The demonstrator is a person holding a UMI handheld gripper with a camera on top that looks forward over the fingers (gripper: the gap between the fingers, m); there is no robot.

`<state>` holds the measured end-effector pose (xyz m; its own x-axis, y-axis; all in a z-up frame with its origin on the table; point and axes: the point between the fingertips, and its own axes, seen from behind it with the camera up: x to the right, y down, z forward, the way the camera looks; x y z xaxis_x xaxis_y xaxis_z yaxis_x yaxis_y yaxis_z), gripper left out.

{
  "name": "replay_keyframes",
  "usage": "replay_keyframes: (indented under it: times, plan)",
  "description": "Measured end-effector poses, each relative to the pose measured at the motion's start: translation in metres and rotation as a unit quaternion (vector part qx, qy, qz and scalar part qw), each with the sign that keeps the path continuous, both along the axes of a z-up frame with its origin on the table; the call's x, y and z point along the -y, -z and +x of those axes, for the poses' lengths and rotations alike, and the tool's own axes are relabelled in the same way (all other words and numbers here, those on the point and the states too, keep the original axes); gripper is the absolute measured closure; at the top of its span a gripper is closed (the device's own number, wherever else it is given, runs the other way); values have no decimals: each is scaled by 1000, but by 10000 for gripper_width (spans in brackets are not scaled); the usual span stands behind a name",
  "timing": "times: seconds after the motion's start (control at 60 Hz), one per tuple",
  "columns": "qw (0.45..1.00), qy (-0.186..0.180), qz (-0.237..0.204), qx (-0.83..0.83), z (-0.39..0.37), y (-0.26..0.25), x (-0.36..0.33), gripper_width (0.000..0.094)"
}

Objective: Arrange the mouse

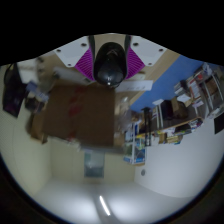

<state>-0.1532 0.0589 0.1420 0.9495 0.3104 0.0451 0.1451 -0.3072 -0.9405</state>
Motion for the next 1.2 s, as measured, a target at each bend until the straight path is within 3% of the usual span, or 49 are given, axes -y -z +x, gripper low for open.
replay_keyframes:
  times: [0.1, 0.2, 0.283, 0.4, 0.667, 0.683, 0.717, 0.75, 0.767, 0.783, 0.883, 0.983, 1.033, 1.2]
  plan:
    - [997, 35, 66, 28, 70, -66, 14, 534]
    - [993, 78, 73, 44, 154, -80, 28, 537]
    - [992, 111, 35, 46, 219, -47, 32, 536]
    - [989, 132, -44, 57, 282, 38, 29, 535]
    - [980, 124, -152, 24, 308, 149, 16, 530]
    - [979, 123, -160, 29, 309, 155, 17, 456]
    - [981, 118, -150, 23, 306, 152, 15, 517]
    - [980, 116, -159, 15, 305, 155, 18, 515]
    - [980, 118, -158, 7, 305, 154, 17, 426]
    - [979, 119, -165, 2, 304, 156, 18, 475]
    - [980, 112, -165, 3, 304, 157, 17, 370]
    - [980, 116, -159, 18, 308, 149, 27, 47]
    - [982, 116, -146, 9, 306, 139, 36, 102]
    - [988, 110, -110, -23, 299, 96, 106, 100]
